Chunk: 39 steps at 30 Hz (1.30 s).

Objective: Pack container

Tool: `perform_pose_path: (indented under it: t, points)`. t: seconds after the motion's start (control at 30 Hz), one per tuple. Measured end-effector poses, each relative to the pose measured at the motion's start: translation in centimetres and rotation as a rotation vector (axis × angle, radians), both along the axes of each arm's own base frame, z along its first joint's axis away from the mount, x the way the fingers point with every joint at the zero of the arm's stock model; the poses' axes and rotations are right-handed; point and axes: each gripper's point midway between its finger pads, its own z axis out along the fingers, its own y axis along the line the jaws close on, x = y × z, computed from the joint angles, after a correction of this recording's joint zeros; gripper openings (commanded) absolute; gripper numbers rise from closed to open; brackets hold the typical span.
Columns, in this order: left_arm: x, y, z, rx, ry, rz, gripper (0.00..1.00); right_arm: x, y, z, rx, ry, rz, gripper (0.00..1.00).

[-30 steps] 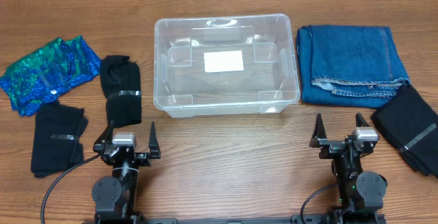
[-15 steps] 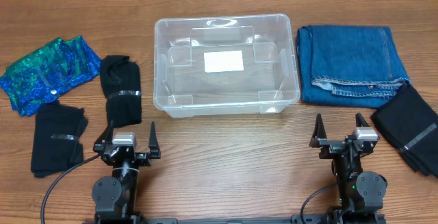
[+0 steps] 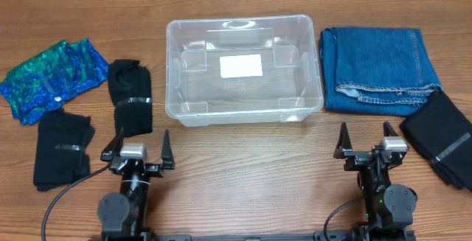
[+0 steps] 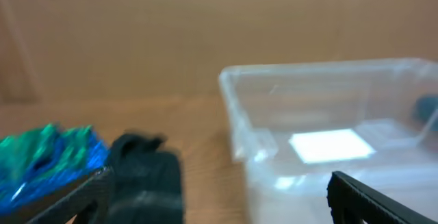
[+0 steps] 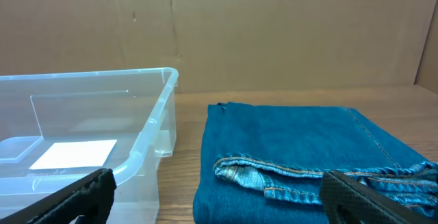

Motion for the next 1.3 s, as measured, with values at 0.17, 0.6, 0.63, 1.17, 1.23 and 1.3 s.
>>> perform_pose_path:
  t: [0.17,0.6,0.63,1.17,1.23,1.3]
  points:
    - [-0.6,-0.9,1.5,-0.102,0.02,-0.053,1.0,0.0,0.0,0.0,0.0,0.001,0.0,1.0]
    - [2.1,3.1,13.4,-0.095,0.325,0.189,1.0,0.0,0.0,0.0,0.0,0.0,0.0,1.0]
    - [2.8,3.3,13.8,-0.086,0.364,0.198,1.0,0.0,0.0,0.0,0.0,0.0,0.0,1.0]
    - [10.2,-4.0,12.0,-0.098,0.666,-0.288,1.0,0.0,0.0,0.0,0.0,0.0,0.0,1.0]
    - [11.2,-2.0,10.7,-0.131,0.708,-0.173,1.0,0.0,0.0,0.0,0.0,0.0,0.0,1.0]
    - [11.9,0.8,9.1,-0.18,0.759,-0.043,1.0,0.0,0.0,0.0,0.0,0.0,0.0,1.0]
